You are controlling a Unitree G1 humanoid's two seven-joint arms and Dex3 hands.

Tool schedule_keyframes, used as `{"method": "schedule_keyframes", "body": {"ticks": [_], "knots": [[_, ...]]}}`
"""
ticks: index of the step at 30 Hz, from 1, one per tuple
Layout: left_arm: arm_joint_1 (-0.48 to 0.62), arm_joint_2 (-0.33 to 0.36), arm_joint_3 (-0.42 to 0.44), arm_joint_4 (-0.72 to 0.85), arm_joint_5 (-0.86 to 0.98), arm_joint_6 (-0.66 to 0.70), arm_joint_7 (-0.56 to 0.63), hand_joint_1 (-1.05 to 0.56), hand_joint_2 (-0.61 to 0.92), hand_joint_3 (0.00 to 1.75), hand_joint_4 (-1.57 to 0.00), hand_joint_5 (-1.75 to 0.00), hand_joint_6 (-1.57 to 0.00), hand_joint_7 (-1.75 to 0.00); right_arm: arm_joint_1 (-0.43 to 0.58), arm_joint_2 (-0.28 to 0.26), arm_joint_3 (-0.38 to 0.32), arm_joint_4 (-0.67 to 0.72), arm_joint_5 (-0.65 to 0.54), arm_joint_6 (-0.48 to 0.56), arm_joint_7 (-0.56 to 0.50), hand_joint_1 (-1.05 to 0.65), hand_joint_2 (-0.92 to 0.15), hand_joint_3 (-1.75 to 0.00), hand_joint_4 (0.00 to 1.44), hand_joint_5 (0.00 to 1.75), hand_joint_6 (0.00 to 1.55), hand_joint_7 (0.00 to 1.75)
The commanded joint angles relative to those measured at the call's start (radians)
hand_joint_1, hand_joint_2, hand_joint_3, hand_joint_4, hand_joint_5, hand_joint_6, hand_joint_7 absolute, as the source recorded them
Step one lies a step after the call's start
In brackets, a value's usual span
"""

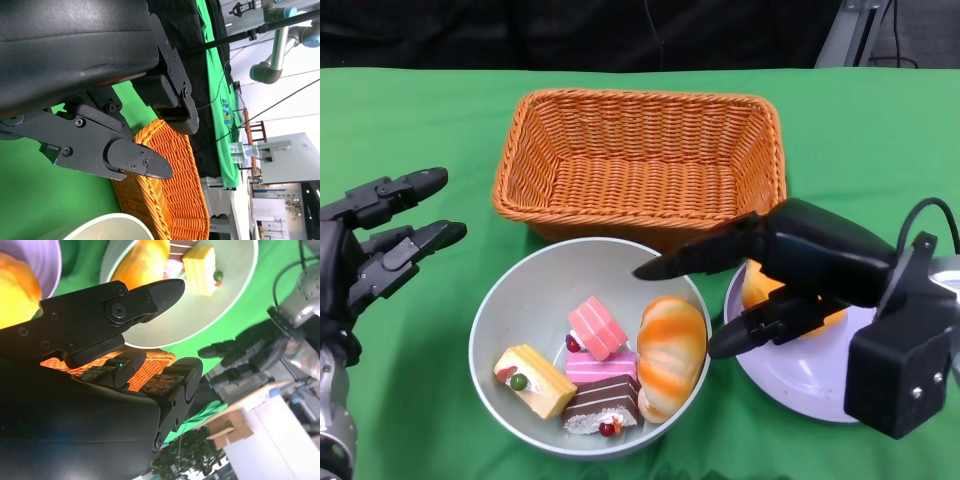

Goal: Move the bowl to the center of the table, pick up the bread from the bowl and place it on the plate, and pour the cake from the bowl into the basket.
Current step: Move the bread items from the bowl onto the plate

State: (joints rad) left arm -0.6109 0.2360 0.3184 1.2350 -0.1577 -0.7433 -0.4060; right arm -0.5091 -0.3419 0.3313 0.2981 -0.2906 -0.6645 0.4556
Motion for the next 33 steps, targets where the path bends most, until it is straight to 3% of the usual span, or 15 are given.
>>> {"method": "schedule_keyframes", "body": {"ticks": [1,17,33], "knots": [[0.015,0.006,0.007,-0.005,-0.009,-0.016,0.000,-0.38,0.92,0.08,-1.08,0.00,-0.91,0.00,-0.056,0.003,0.012,0.075,-0.025,-0.060,-0.014,-0.65,-0.86,0.00,0.65,0.03,0.63,0.01],[0.020,-0.009,-0.002,-0.015,0.002,-0.031,0.027,-0.38,0.92,0.09,-1.07,0.00,-0.91,0.00,-0.150,0.020,0.059,0.225,-0.132,-0.146,-0.053,-0.61,-0.81,0.00,0.69,0.02,0.68,0.01],[0.026,-0.028,-0.015,-0.027,0.008,-0.049,0.053,-0.38,0.92,0.10,-1.08,0.00,-0.89,0.00,-0.199,0.002,0.107,0.233,-0.186,-0.158,-0.021,-0.69,-0.84,-0.01,0.65,0.00,0.66,0.00]]}}
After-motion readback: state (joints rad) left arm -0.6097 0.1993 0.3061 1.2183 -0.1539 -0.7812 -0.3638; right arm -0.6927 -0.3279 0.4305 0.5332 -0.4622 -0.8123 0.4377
